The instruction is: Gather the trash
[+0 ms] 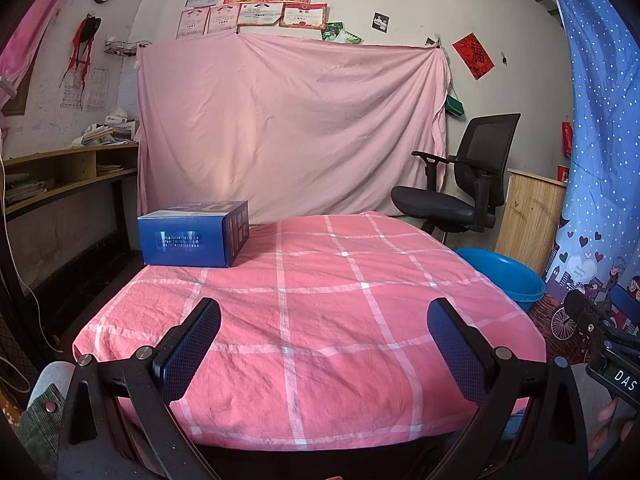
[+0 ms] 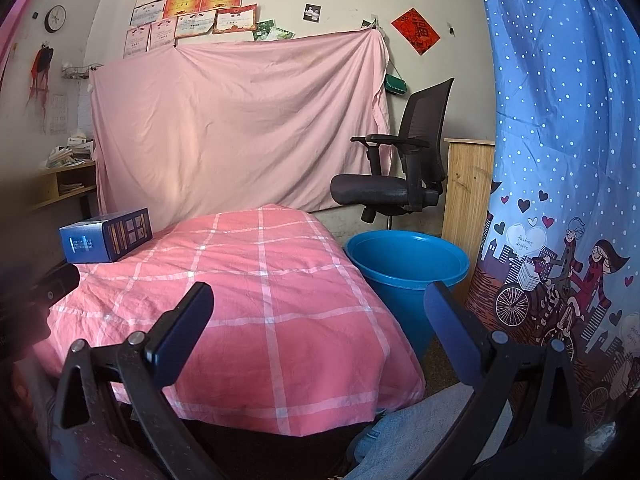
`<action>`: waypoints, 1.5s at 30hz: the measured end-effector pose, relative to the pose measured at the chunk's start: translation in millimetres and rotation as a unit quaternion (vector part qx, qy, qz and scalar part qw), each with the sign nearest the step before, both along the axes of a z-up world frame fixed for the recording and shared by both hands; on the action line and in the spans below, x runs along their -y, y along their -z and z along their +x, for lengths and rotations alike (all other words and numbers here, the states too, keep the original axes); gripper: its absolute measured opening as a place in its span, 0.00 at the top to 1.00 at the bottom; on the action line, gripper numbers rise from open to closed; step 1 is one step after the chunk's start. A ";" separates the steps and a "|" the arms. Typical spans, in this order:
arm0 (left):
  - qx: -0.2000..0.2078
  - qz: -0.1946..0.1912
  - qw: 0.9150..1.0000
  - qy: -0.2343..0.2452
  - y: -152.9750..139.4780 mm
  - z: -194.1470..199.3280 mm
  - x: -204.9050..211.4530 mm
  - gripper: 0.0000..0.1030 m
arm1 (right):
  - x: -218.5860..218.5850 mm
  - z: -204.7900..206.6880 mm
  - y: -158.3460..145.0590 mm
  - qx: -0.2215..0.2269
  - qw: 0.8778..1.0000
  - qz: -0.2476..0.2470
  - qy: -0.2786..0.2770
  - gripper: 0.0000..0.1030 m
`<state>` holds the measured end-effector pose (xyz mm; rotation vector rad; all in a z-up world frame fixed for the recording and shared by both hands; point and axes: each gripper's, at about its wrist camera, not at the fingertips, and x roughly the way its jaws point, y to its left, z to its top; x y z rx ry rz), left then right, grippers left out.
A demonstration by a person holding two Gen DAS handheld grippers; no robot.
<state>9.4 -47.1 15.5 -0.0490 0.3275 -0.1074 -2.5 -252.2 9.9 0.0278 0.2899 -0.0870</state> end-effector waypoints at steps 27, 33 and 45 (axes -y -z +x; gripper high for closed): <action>0.001 0.000 1.000 0.000 -0.4 -0.7 1.9 0.02 | -1.7 -0.4 -0.2 0.000 1.000 0.000 0.000 0.00; 0.002 0.001 1.000 0.000 0.0 -1.0 2.1 0.02 | -1.8 -0.4 -0.2 0.000 1.000 0.000 0.000 0.00; 0.002 0.000 1.000 0.000 0.2 -1.2 2.4 0.02 | -1.9 -0.3 -0.3 0.000 1.000 0.000 0.000 0.00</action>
